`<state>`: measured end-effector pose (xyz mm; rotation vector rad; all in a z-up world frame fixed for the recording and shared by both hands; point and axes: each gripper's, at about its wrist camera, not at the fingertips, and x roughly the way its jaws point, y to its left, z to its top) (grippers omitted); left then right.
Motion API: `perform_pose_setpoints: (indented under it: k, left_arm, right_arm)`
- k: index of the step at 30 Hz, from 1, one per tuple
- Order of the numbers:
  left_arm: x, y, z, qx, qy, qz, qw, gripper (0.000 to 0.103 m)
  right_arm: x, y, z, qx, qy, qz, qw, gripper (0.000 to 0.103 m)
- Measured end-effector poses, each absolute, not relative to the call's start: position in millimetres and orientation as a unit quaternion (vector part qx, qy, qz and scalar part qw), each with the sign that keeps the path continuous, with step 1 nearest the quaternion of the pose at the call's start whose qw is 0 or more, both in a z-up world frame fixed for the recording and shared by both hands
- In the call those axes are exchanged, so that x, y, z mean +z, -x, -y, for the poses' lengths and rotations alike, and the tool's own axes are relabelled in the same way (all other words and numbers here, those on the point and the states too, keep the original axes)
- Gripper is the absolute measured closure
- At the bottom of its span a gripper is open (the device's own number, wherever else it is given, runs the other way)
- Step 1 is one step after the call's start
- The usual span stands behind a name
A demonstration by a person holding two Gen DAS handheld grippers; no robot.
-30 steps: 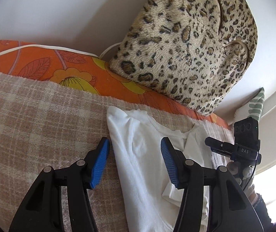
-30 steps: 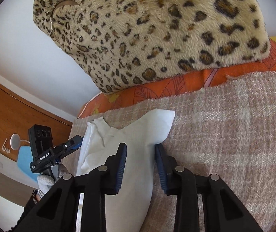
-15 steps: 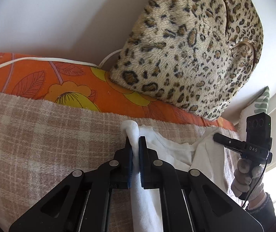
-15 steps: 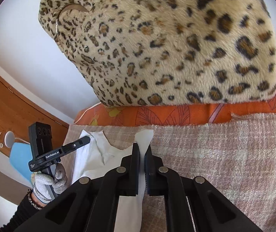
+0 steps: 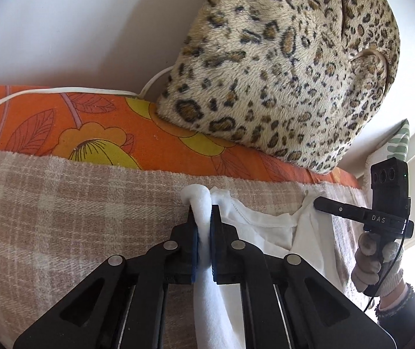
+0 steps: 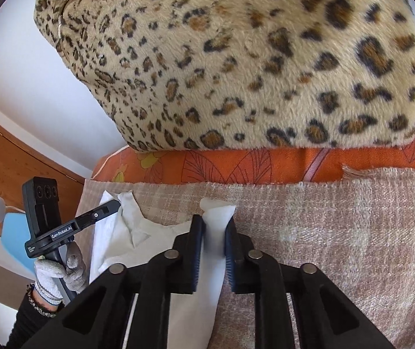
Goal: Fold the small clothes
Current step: 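Lift the collar end with both tools and fold it over toward the hem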
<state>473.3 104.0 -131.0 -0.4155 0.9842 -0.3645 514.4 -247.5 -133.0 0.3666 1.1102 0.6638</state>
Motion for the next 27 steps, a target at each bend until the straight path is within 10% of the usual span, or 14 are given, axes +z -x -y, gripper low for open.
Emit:
perform_pose_setpoints:
  k: [27]
  left_arm:
    - [-2,-341,-84,-0.218,0.172,-0.382,0.881,0.098]
  right_arm:
    - [13,-380,251,0.356,-0.123,-0.424,0.824,0.100]
